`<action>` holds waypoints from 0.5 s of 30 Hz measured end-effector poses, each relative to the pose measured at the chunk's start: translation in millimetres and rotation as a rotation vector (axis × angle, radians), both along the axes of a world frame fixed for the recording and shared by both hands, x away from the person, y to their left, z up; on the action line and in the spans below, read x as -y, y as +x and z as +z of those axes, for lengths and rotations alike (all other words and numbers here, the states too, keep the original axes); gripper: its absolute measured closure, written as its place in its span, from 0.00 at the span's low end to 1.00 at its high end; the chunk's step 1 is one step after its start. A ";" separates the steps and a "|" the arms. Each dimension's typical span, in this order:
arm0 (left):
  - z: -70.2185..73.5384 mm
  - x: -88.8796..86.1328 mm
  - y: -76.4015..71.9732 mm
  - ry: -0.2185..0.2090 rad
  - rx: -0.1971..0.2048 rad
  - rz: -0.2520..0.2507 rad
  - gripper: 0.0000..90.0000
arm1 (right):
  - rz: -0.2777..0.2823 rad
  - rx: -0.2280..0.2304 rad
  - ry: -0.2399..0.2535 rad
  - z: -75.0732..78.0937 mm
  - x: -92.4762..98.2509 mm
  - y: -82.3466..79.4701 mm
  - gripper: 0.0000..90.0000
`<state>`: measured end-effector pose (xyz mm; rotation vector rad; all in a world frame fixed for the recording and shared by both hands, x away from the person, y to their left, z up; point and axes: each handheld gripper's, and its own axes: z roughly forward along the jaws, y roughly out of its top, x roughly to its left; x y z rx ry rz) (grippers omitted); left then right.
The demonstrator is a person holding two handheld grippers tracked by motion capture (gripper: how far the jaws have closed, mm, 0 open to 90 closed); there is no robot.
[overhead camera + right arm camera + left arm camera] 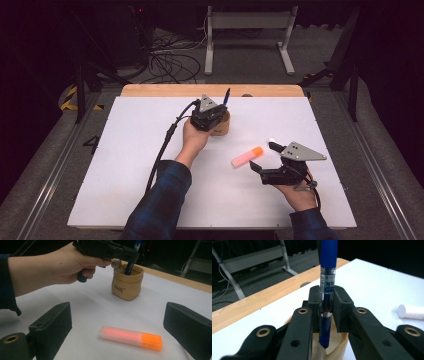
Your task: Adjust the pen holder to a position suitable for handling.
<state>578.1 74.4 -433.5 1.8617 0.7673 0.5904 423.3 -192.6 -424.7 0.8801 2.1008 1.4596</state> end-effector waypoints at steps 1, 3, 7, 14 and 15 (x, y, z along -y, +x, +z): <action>-0.2 0.8 -0.8 0.002 0.000 -0.006 0.87 | 0.001 0.000 0.000 0.1 0.0 -0.1 0.10; 0.1 1.7 -1.5 -0.002 0.005 -0.020 0.87 | 0.005 -0.004 0.000 0.1 -0.4 -0.4 0.11; 0.2 1.9 -1.5 -0.002 0.002 -0.012 0.86 | 0.008 -0.003 -0.010 0.3 -1.1 -0.6 0.11; 0.7 -1.4 -2.5 0.004 -0.003 -0.003 0.86 | 0.011 -0.005 -0.009 0.1 -1.3 -0.6 0.11; 0.8 -1.9 -3.0 0.006 0.001 0.000 0.84 | 0.011 -0.005 -0.009 0.0 -1.5 -0.5 0.11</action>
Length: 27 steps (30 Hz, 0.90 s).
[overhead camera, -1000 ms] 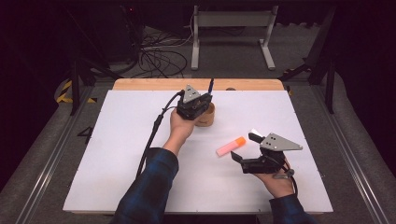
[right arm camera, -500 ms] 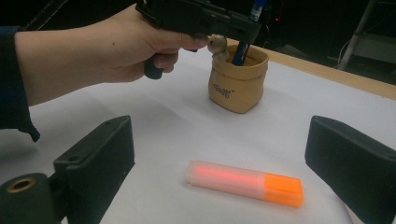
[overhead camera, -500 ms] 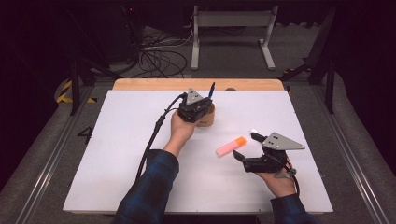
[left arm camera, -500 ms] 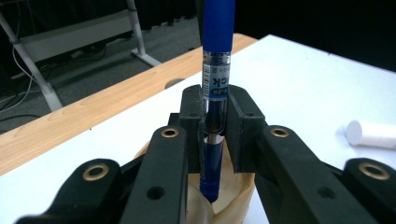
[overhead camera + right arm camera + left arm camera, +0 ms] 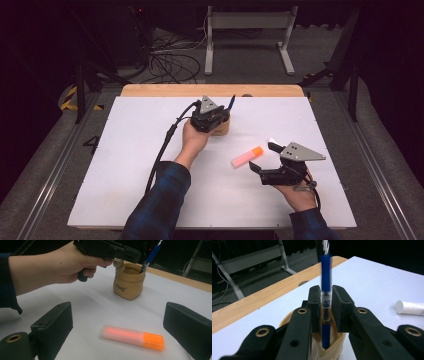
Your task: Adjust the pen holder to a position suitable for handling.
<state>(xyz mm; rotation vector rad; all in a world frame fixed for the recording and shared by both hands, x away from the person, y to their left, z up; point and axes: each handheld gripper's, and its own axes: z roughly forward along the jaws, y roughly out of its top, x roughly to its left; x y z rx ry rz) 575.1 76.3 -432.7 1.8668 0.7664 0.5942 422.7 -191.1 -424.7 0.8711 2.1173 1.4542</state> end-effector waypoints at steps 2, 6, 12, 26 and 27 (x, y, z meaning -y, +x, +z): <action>0.4 -1.9 -1.0 0.003 0.012 0.008 0.77 | 0.001 0.000 0.000 -0.1 -0.2 0.1 0.11; -1.2 -6.2 -5.5 -0.024 0.008 0.009 0.60 | -0.003 0.000 0.000 -1.0 0.2 0.8 0.10; 0.0 -4.7 -16.6 -0.020 -0.001 -0.030 0.42 | -0.019 0.008 0.003 -0.5 1.5 0.7 0.09; 1.9 -5.5 -43.2 -0.017 -0.015 -0.088 0.13 | -0.031 0.011 0.017 0.8 3.3 0.1 0.07; 1.6 -5.3 -45.2 -0.017 -0.015 -0.095 0.12 | -0.031 0.012 0.018 0.9 3.4 0.2 0.06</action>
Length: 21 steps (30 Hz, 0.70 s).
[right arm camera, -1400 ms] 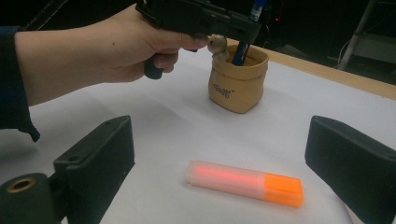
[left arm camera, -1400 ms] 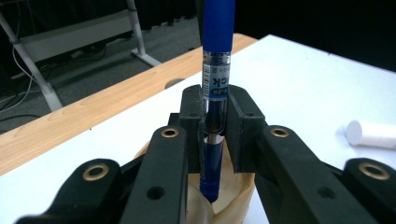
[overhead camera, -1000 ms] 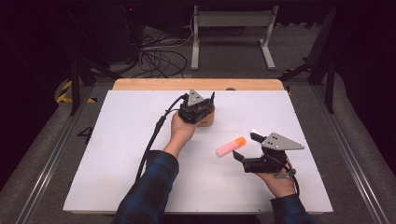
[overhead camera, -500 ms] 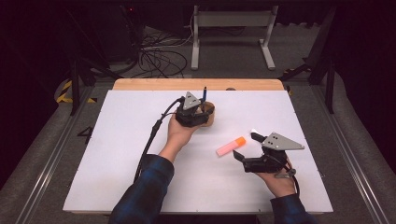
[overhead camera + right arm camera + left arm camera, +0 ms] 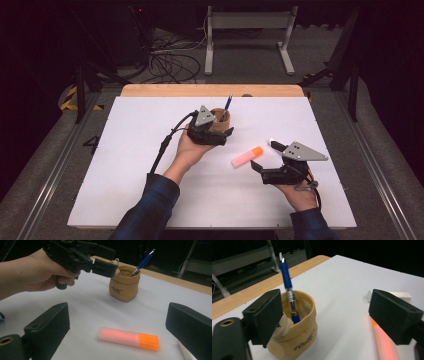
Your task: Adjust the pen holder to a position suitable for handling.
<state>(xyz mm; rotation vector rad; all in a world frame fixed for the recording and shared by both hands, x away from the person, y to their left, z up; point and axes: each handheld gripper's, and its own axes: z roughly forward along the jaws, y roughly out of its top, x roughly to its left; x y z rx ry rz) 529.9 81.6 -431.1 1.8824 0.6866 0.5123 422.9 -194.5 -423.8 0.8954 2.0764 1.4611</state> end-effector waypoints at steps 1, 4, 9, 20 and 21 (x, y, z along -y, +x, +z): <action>-0.1 -0.2 -1.6 0.011 0.003 -0.009 0.12 | -0.001 0.000 -0.001 0.1 0.2 0.0 0.06; -2.2 2.3 -5.8 0.034 0.002 -0.030 0.10 | 0.002 0.005 0.003 0.4 1.0 0.3 0.05; -6.6 7.9 -11.4 0.069 -0.024 -0.087 0.10 | 0.007 0.001 0.002 1.0 0.9 -0.2 0.03; -16.6 25.1 -21.4 0.121 -0.087 -0.152 0.09 | 0.006 0.007 0.010 2.5 3.0 -0.2 0.01; -17.5 26.4 -21.8 0.123 -0.092 -0.152 0.09 | 0.007 0.006 0.010 2.8 3.5 -0.3 0.00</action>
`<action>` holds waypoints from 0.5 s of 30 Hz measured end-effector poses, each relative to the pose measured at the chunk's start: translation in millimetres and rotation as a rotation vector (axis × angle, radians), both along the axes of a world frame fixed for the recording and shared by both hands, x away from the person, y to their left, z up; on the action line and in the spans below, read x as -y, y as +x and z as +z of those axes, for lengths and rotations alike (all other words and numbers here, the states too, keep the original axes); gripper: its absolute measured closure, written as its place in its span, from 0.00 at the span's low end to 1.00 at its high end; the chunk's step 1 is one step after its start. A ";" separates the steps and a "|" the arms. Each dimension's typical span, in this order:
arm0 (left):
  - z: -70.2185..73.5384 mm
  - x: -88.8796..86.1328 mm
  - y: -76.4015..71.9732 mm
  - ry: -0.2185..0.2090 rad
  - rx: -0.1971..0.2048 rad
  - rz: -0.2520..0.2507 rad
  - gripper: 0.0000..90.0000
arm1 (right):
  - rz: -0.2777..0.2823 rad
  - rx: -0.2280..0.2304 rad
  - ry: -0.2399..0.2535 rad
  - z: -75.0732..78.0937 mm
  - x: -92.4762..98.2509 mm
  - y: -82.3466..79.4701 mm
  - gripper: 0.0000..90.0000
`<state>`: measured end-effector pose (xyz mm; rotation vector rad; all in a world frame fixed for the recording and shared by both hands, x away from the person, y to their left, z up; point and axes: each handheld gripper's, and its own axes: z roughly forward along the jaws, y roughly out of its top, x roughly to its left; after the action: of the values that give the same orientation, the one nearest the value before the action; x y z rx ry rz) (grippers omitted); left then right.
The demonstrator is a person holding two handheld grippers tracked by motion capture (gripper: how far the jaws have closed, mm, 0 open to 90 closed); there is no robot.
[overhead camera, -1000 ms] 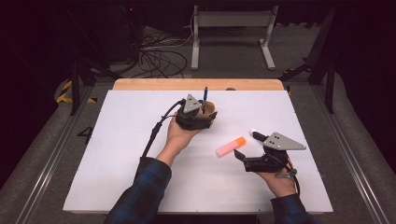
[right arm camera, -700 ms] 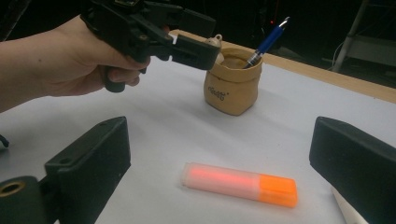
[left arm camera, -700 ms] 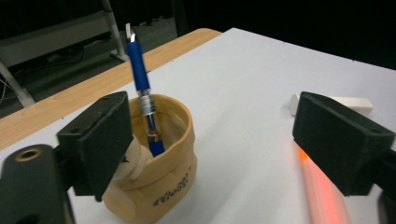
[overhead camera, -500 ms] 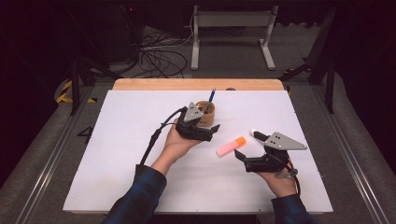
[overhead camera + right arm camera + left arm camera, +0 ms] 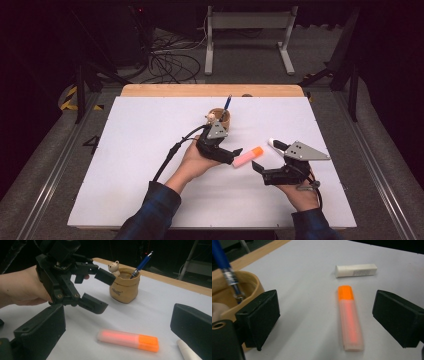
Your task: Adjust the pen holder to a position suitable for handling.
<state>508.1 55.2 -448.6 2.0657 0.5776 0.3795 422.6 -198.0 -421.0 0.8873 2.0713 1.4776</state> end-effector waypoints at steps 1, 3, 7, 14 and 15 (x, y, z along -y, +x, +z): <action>-0.6 0.8 -0.4 0.007 -0.007 -0.001 0.09 | 0.001 0.003 -0.002 0.2 0.5 0.0 0.00; -2.2 2.4 -0.4 0.014 -0.020 0.000 0.09 | 0.003 0.003 -0.003 0.7 1.0 -0.2 0.00; -6.5 6.5 -2.2 0.028 -0.054 0.001 0.10 | 0.003 0.005 0.002 1.1 1.3 -0.4 0.00; -14.9 12.3 -3.3 0.066 -0.104 -0.020 0.16 | -0.011 0.005 0.003 1.9 3.2 -0.5 0.00; -16.1 13.3 -3.4 0.070 -0.106 -0.025 0.17 | -0.011 0.005 0.002 2.0 3.3 -0.5 0.00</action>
<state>504.7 41.9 -464.7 2.1686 0.6094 0.2806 422.2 -201.3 -419.0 0.8938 2.0583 1.4744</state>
